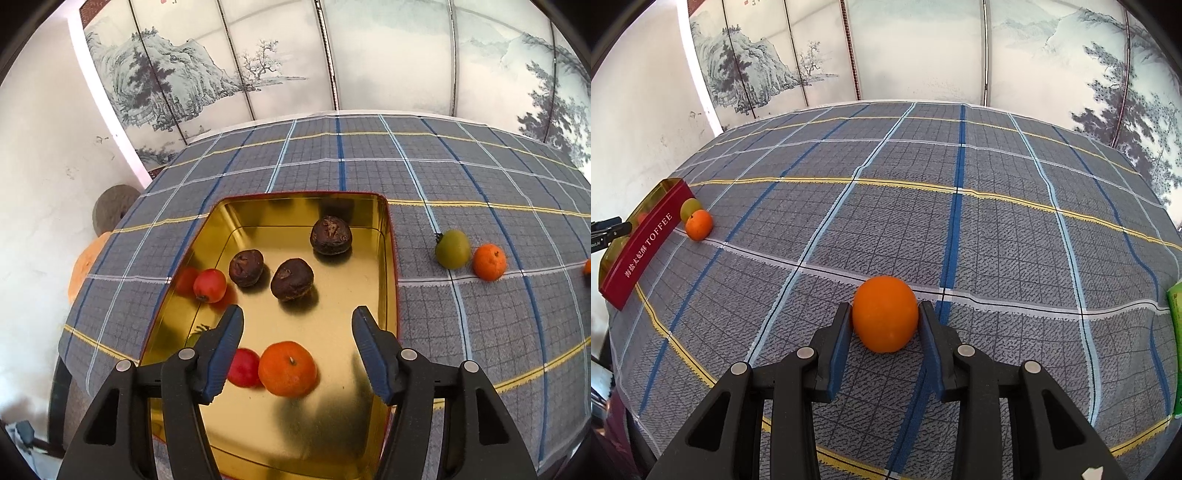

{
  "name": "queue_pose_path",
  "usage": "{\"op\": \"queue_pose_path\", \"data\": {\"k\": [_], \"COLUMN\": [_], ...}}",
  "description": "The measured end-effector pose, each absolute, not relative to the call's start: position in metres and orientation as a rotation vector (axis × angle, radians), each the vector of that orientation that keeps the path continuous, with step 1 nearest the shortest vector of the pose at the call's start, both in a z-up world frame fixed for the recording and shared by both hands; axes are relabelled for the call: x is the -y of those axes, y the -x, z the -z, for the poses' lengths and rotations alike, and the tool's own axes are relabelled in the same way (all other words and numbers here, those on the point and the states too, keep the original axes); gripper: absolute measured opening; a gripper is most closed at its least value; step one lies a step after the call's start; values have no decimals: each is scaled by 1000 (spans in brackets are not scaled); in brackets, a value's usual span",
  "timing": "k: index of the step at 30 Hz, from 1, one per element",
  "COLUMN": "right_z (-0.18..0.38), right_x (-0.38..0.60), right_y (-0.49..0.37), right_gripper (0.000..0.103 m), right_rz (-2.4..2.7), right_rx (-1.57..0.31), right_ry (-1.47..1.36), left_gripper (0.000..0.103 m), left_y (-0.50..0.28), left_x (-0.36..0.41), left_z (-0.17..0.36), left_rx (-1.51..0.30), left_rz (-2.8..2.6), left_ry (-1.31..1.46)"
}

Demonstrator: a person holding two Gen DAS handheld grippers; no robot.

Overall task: Organize fruits
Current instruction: 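Carry the tangerine over the tin with the right gripper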

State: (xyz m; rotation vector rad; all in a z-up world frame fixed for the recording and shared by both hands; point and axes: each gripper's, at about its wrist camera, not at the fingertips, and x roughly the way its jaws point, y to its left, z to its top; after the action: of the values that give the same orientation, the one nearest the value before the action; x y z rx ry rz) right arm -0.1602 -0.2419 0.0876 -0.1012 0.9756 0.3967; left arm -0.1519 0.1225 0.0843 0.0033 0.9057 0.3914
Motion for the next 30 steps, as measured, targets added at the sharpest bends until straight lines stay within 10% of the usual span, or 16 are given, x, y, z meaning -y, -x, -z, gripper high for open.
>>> {"op": "queue_pose_path", "data": {"k": [30], "right_z": [-146], "right_x": [96], "right_y": [209], "right_gripper": [30], "right_rz": [-759], "right_rx": [-905], "right_ry": [34], "left_gripper": [62], "left_y": [206], "left_x": [-132], "left_z": [-102], "left_rx": [-853], "left_rz": [-408], "left_ry": [58]}}
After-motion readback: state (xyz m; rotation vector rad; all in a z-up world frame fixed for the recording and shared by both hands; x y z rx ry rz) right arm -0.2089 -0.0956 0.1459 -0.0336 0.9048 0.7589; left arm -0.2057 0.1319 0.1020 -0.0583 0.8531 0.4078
